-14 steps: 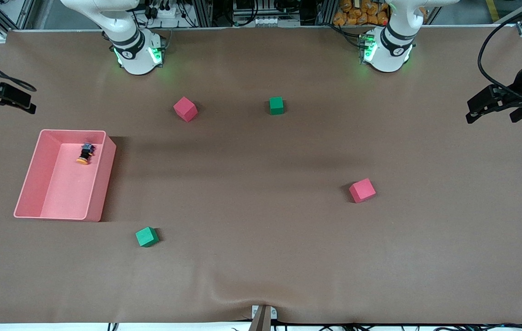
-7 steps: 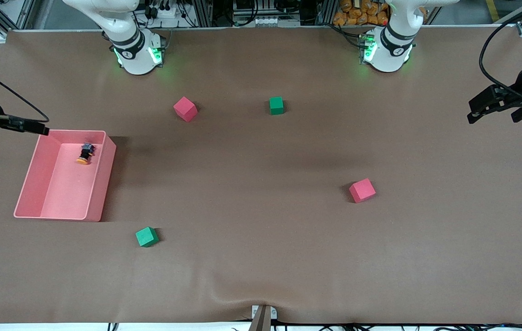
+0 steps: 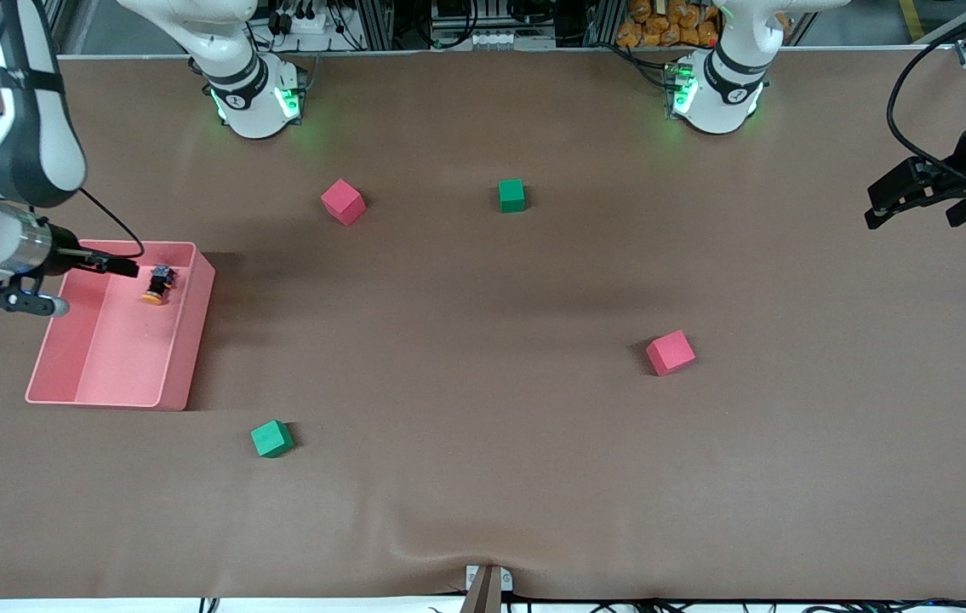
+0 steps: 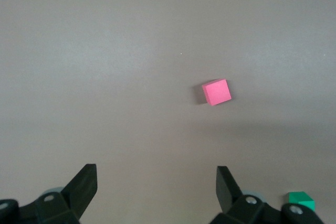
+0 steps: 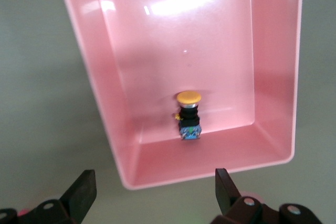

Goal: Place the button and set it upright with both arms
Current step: 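Lower the right gripper into the tray over the yellow button, then close the right gripper on the yellow button's blue base, then lift the yellow button out of the tray with the right gripper, then carry the button to mid-table with the right gripper, then set the button down on its side and open the right gripper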

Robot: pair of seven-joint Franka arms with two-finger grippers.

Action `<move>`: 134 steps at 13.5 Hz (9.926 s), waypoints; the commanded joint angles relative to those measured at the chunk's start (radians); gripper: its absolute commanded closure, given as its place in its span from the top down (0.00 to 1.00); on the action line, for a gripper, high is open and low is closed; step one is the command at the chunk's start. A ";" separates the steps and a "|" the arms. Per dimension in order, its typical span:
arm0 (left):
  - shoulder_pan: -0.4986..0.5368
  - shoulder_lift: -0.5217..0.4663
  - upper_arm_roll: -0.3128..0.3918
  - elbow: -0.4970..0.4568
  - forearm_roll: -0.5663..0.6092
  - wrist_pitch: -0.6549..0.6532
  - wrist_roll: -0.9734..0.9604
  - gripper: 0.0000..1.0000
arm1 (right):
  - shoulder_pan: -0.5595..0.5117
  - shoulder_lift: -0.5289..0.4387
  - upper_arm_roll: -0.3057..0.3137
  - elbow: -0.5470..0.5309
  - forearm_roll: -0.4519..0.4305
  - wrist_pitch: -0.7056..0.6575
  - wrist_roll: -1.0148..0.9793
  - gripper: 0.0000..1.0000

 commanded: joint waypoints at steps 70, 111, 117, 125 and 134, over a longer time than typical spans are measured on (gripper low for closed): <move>-0.005 0.004 -0.003 0.009 0.010 -0.002 0.003 1.00 | -0.007 0.200 0.025 0.295 0.002 -0.100 -0.282 0.00; -0.017 0.021 -0.017 0.004 -0.014 0.003 0.006 1.00 | 0.962 0.853 0.034 0.909 0.318 0.318 0.379 0.00; -0.031 0.044 -0.017 0.006 -0.031 0.003 0.006 1.00 | 0.955 0.861 -0.003 0.907 0.315 0.327 0.376 0.32; -0.050 0.081 -0.017 0.009 -0.038 0.004 0.006 1.00 | 0.958 0.861 -0.007 0.896 0.260 0.367 0.376 1.00; -0.091 0.200 -0.017 0.029 -0.088 0.003 -0.010 1.00 | 0.810 0.797 -0.010 0.896 0.258 0.294 0.368 1.00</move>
